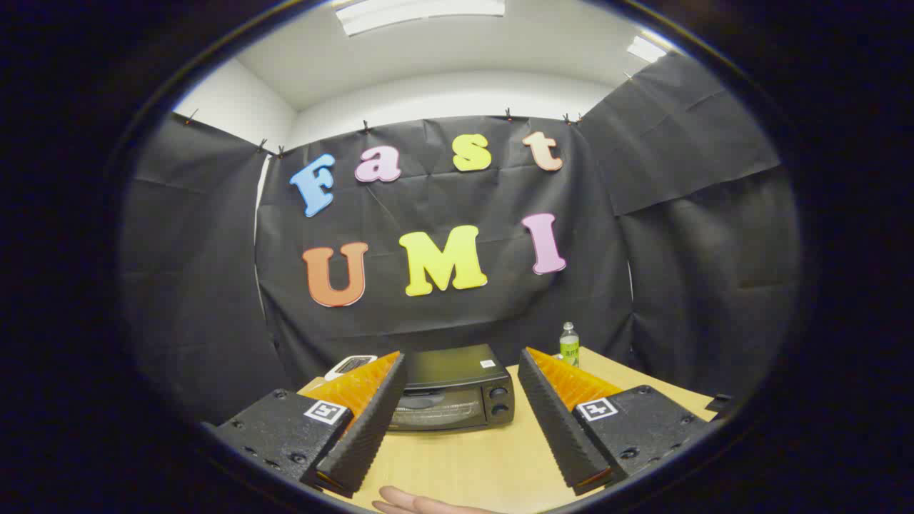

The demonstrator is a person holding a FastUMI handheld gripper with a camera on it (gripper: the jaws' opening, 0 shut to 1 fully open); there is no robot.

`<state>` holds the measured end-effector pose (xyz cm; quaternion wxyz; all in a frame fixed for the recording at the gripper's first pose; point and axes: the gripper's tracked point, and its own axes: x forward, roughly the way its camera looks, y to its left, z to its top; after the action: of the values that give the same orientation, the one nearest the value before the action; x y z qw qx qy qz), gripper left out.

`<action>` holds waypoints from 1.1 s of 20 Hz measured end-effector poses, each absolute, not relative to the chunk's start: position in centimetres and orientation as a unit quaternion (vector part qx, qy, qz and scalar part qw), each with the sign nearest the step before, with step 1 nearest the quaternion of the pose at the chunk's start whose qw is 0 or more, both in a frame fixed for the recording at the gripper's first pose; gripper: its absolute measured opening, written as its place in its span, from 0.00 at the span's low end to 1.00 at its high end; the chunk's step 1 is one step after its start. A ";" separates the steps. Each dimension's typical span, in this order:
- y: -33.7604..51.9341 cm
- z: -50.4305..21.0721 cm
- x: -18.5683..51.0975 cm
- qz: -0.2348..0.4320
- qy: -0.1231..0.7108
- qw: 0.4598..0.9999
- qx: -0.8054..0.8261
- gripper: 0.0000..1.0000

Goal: Open the toaster oven, put the food inside, and close the toaster oven door.

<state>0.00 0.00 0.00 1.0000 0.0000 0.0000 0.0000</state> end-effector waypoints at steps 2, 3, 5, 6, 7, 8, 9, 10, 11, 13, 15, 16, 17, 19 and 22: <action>-0.1 -0.6 0.3 -0.006 0.009 1.000 0.000 1.00; 0.1 -0.9 0.5 -0.006 0.013 1.000 0.001 1.00; 0.5 -1.2 0.7 -0.003 0.017 1.000 0.005 1.00; 0.7 -1.4 0.9 -0.003 0.018 1.000 0.004 1.00; 0.9 -1.6 1.0 -0.003 0.017 1.000 0.001 1.00; 1.0 -1.8 1.3 -0.004 0.017 1.000 -0.003 1.00; 1.1 -2.0 1.6 -0.005 0.016 1.000 -0.008 1.00; 1.3 -2.3 2.0 -0.005 0.016 1.000 -0.011 1.00; 1.6 -2.5 2.4 -0.003 0.015 1.000 -0.012 1.00; 2.3 -3.3 3.6 0.005 0.020 1.000 -0.013 1.00; 2.5 -4.2 5.0 0.008 0.023 1.000 -0.017 1.00; 2.4 -4.8 6.0 0.005 0.026 1.000 -0.018 1.00; 2.4 -5.4 6.9 0.002 0.029 0.999 -0.020 1.00; 2.9 -6.9 8.9 0.003 0.042 0.999 -0.028 1.00; 3.8 -9.4 11.9 0.013 0.060 0.998 -0.032 1.00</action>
<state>11.92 3.77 -9.41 0.9976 -0.0317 0.0598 0.0127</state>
